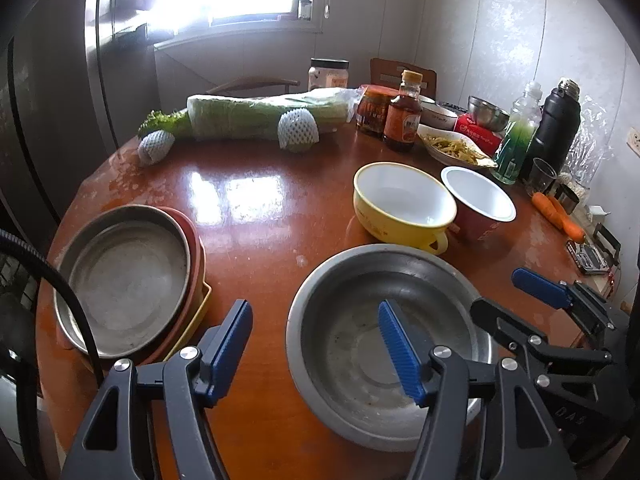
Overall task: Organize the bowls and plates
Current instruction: 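Move the left tool to the rim of the yellow handled bowl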
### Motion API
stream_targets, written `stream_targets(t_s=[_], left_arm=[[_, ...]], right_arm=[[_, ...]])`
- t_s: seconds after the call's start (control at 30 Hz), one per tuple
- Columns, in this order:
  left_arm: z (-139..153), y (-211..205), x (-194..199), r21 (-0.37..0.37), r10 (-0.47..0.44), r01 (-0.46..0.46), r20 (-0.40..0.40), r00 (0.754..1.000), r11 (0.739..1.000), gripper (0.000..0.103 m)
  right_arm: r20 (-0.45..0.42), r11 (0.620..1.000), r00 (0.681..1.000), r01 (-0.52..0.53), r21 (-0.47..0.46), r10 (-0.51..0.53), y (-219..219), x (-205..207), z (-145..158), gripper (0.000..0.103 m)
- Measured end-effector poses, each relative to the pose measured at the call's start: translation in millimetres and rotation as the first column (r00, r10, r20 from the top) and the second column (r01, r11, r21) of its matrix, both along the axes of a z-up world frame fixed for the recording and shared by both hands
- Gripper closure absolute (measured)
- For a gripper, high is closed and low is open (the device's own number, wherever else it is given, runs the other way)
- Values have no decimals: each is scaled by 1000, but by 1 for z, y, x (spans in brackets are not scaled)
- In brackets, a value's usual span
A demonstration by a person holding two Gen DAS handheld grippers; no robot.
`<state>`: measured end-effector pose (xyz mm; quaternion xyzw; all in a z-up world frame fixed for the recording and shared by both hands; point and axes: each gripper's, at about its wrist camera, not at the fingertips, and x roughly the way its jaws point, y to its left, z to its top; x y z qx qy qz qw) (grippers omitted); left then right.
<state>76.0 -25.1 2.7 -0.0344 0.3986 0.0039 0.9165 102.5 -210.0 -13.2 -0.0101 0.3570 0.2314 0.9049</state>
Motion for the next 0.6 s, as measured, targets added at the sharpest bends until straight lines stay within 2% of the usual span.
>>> stream_targets(t_s=[0.33, 0.6], left_arm=[[21, -11, -7, 22, -12, 11, 44, 999, 1000, 37], [27, -19, 10, 26, -31, 30, 49, 998, 999, 37]], right_arm=[[43, 999, 999, 28, 46, -30, -17, -11, 23, 29], [51, 997, 998, 43, 67, -47, -19, 0, 31, 29]])
